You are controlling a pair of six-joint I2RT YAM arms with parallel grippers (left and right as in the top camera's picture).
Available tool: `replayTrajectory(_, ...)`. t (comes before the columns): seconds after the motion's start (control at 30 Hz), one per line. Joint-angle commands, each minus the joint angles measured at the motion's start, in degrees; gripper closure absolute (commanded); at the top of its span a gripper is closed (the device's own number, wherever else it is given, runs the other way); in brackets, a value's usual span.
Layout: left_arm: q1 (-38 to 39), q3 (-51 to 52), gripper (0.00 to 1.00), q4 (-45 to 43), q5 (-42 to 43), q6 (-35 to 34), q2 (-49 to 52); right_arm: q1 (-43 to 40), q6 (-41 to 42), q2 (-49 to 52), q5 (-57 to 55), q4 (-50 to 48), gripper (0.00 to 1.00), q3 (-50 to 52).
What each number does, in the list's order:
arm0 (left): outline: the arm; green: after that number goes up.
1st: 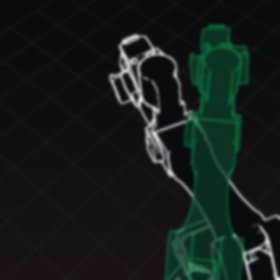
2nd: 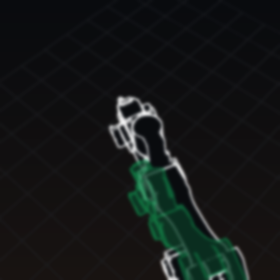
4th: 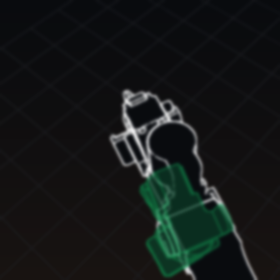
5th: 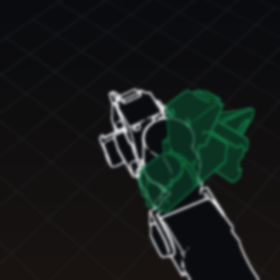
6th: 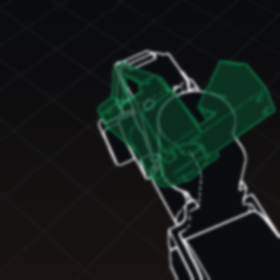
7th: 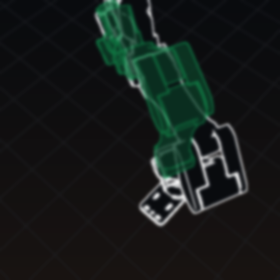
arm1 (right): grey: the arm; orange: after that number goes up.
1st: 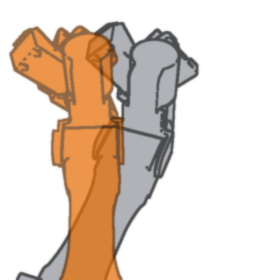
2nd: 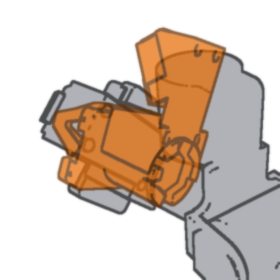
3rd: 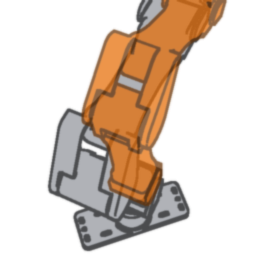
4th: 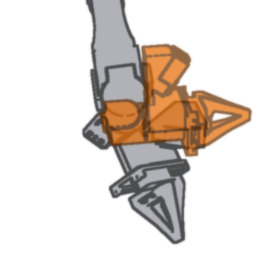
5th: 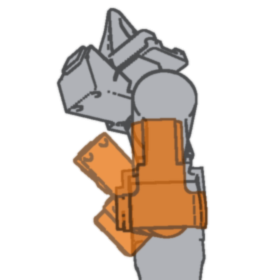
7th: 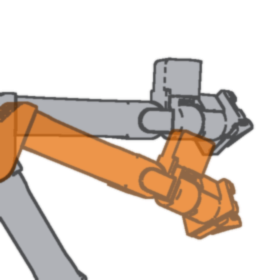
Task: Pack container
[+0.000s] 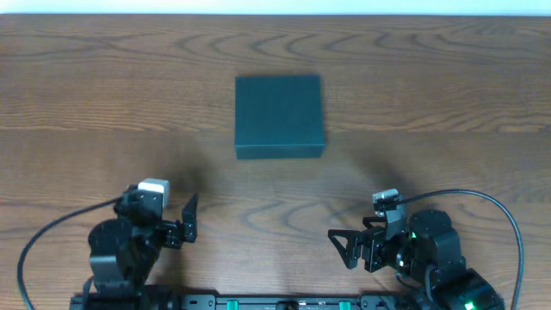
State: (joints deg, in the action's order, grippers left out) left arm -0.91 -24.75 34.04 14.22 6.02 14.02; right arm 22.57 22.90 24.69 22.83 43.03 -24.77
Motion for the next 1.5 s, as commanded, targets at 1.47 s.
replayTrajectory(1.47, 0.2, 17.0, 0.05, -6.4, -3.7, -1.8, -13.8, 1.6, -1.4, -3.2, -11.0, 2.7, 0.01, 0.9)
